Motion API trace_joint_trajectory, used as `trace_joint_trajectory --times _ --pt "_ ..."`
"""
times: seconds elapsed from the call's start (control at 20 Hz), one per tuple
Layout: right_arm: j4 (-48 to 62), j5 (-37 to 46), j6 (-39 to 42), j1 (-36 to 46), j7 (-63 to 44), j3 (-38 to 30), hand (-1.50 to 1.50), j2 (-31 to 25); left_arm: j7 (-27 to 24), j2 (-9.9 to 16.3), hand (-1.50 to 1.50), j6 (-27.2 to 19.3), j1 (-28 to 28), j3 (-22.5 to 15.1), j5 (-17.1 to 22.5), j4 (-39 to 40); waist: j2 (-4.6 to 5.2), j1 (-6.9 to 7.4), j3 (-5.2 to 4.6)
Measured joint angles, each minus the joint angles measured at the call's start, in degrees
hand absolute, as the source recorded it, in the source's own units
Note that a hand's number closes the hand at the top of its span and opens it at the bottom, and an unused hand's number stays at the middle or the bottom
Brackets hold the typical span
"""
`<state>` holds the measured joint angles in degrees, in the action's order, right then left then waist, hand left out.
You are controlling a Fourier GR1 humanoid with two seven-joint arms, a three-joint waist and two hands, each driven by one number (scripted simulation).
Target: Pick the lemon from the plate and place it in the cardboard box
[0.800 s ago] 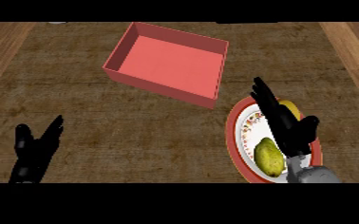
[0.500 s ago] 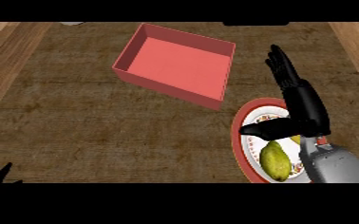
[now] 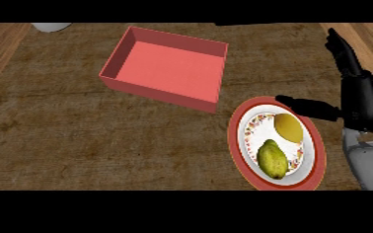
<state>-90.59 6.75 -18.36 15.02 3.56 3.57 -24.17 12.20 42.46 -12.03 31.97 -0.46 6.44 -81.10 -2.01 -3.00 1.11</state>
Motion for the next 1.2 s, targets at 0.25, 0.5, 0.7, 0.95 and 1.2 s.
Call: trace_joint_trajectory --times 0.25,0.5,0.7,0.95,1.2 --pt "1.97 6.54 1.09 -1.01 0.27 1.98 -1.5 -5.24 -1.28 -1.75 0.0 -0.59 1.36 0.32 -0.69 0.05 0.38 -0.91 -0.74" --pt "4.22 13.24 5.51 -1.98 -2.92 5.47 -1.5 -11.94 -1.9 -2.78 0.0 -0.93 3.31 1.02 -0.74 -1.06 0.45 -1.59 -1.08" --pt "5.66 17.48 11.29 -3.03 -7.16 9.38 -1.5 -16.61 -2.65 -3.27 0.0 -1.14 4.13 1.4 -1.4 -1.43 0.5 -1.85 -1.43" --pt "6.3 20.55 18.04 -3.01 -12.61 13.77 -1.5 -19.43 -3.1 -4.35 0.0 -1.64 4.34 1.74 -2.01 -1.85 0.7 -1.73 -1.49" --pt "6.18 22.5 22.48 -2.03 -18.55 16.91 -1.5 -19.44 -3.69 -5.54 0.0 -1.79 4.48 2.01 -2.2 -2.56 0.79 -1.3 -1.36"
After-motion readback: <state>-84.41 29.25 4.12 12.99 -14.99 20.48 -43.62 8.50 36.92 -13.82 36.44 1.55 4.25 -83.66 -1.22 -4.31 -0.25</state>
